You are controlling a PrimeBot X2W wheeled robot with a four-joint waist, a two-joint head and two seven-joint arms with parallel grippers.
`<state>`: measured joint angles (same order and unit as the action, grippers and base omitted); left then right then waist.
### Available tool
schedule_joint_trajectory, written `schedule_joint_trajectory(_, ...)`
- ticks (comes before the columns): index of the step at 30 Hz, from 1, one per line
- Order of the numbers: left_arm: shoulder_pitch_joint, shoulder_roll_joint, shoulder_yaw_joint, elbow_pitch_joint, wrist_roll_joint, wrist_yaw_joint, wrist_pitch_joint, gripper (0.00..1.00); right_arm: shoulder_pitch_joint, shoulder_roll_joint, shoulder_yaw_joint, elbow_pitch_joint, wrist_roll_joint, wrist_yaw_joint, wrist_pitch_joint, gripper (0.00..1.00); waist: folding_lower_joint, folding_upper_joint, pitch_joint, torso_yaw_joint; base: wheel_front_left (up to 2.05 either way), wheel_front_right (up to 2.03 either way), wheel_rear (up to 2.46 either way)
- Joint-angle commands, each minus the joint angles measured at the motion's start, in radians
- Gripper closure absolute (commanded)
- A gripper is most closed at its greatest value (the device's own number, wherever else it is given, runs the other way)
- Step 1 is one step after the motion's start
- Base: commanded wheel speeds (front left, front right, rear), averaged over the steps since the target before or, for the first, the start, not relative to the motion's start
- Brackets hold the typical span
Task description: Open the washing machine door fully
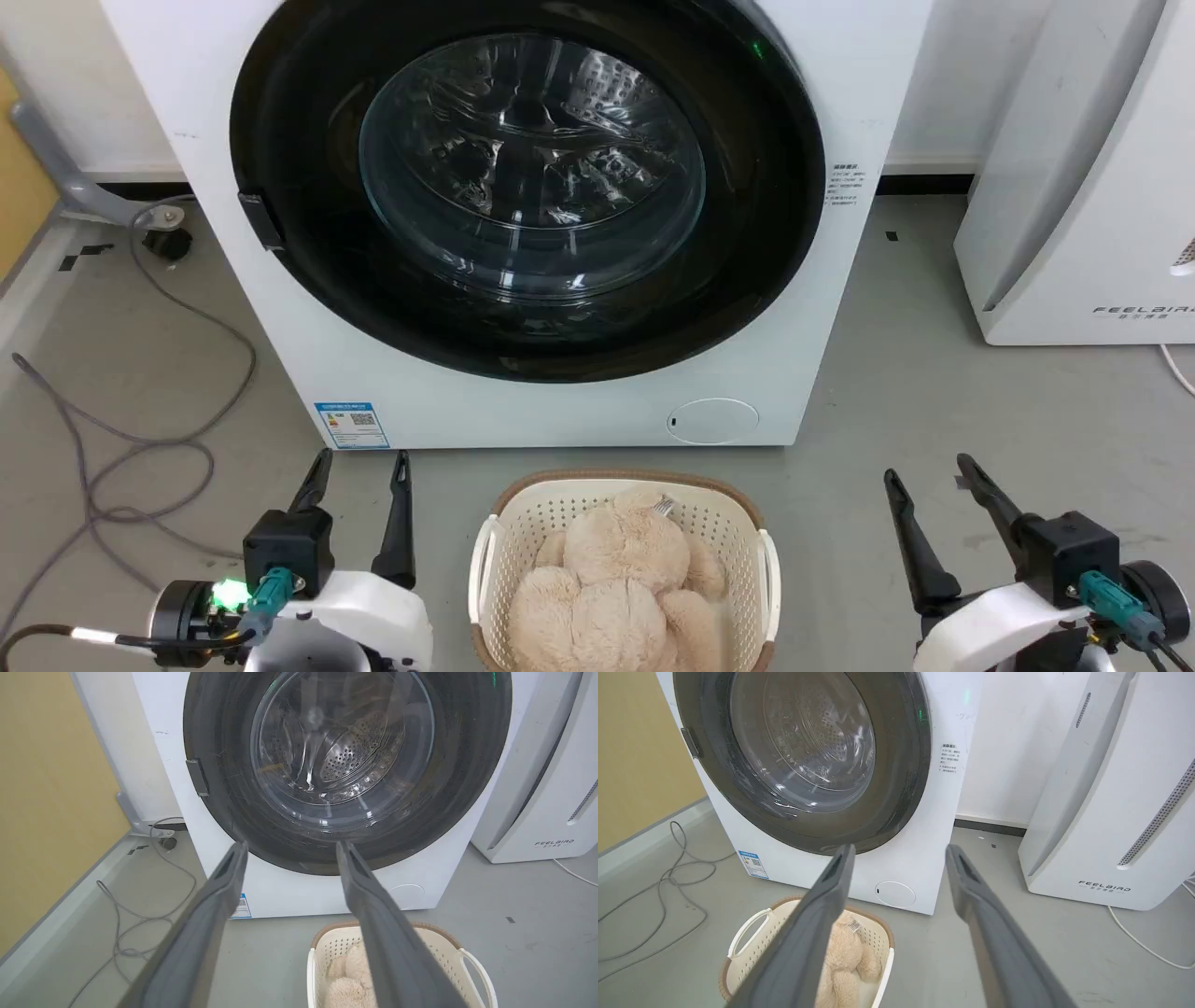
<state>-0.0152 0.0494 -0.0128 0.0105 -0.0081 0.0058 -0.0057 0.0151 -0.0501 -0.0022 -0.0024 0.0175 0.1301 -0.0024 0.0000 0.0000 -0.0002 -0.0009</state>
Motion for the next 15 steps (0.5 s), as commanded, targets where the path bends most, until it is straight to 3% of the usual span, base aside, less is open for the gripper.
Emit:
schedule_joint_trajectory(1,-0.003,0.0,-0.004,0.007,-0.009,0.003,-0.009,0.0,0.005,0.0,-0.003,0.001,0.006,0.0,-0.009,0.0,0.0,0.0,0.0,0.0,0.0,0.0,0.0)
schedule_joint_trajectory(2,-0.004,0.0,-0.006,0.009,-0.011,0.003,-0.011,0.0,0.006,0.0,-0.003,0.001,0.008,0.0,-0.01,0.0,0.0,0.0,0.0,0.0,0.0,0.0,0.0)
schedule_joint_trajectory(3,-0.005,0.0,-0.009,0.011,-0.013,0.004,-0.014,0.0,0.006,0.0,-0.004,0.001,0.011,0.0,-0.012,0.6,0.0,0.0,0.0,0.0,0.0,0.0,0.0)
schedule_joint_trajectory(4,-0.006,0.0,-0.011,0.014,-0.015,0.005,-0.016,0.0,0.007,0.0,-0.005,0.001,0.013,0.0,-0.013,1.0,0.0,0.0,-0.001,0.0,0.0,0.0,0.0)
schedule_joint_trajectory(15,-0.014,0.0,-0.036,0.037,-0.037,0.012,-0.039,0.0,0.011,0.0,-0.012,0.005,0.066,0.0,-0.033,1.0,0.0,0.0,-0.001,-0.002,0.0,0.0,0.0)
